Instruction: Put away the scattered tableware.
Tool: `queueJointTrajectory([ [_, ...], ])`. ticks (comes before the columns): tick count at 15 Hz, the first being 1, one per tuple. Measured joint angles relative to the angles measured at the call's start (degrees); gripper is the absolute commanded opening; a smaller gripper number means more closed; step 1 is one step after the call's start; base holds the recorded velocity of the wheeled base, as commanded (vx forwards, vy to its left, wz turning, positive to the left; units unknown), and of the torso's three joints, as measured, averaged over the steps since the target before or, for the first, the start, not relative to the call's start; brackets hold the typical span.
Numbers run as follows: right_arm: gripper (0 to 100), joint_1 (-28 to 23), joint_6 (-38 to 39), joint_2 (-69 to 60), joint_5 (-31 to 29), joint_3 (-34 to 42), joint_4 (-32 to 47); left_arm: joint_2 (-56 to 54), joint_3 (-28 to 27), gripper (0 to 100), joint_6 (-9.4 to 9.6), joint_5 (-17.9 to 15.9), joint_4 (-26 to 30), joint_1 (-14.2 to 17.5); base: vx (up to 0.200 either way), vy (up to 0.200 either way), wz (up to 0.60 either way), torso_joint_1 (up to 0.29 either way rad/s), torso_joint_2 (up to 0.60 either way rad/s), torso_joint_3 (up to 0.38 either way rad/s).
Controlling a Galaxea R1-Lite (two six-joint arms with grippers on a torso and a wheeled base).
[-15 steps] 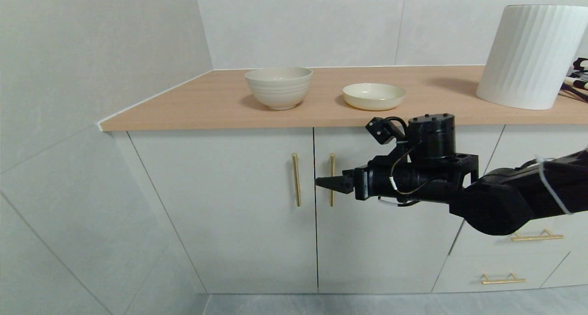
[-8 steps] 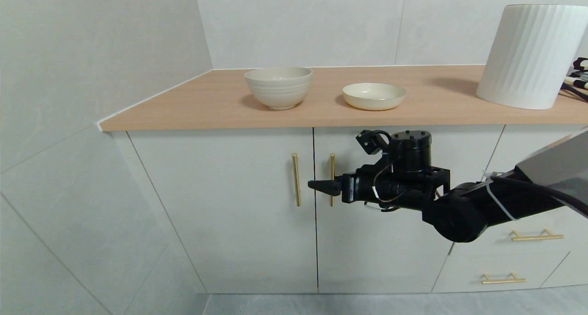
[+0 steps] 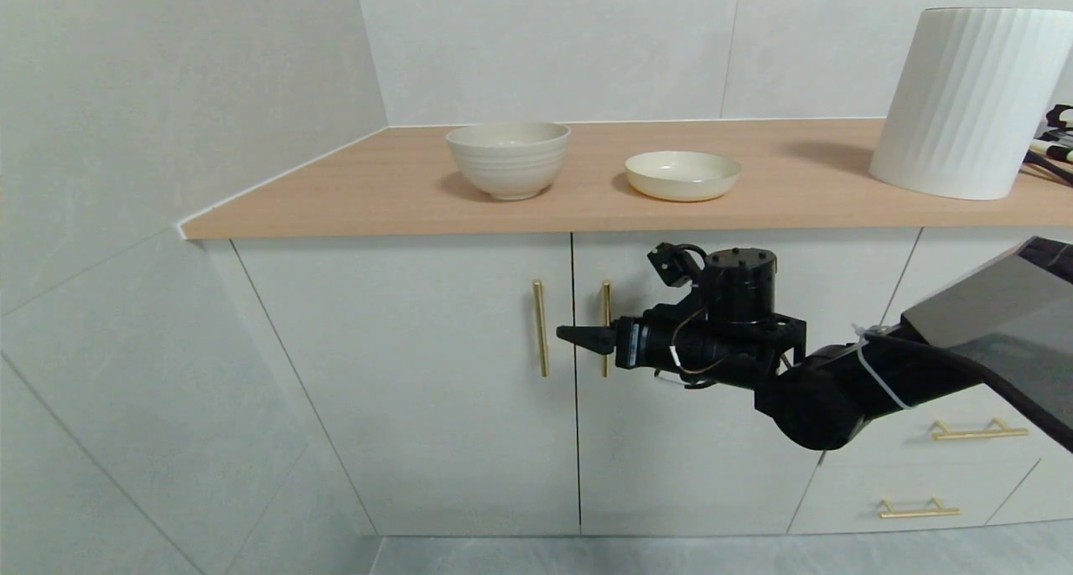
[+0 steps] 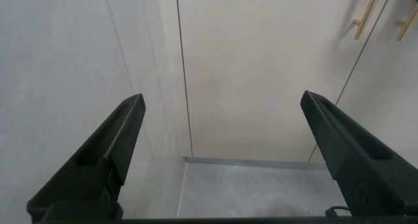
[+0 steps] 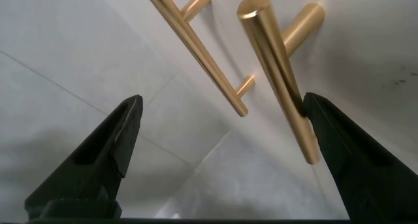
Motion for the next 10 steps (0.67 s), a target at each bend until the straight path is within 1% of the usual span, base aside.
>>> queueJointTrajectory([
  [6, 100, 1.57, 2.33, 0.17, 0.0, 0.44, -1.96, 0.0, 0.0, 100, -0.02, -0.02, 0.0, 0.0, 0.0, 0.0, 0.0, 0.0, 0.0, 0.0],
  [10, 100, 2.68, 2.44, -0.35, 0.24, 2.79, -3.94, 0.0, 0.0, 100, -0.02, 0.0, 0.02, 0.0, 0.0, 0.0, 0.0, 0.0, 0.0, 0.0],
])
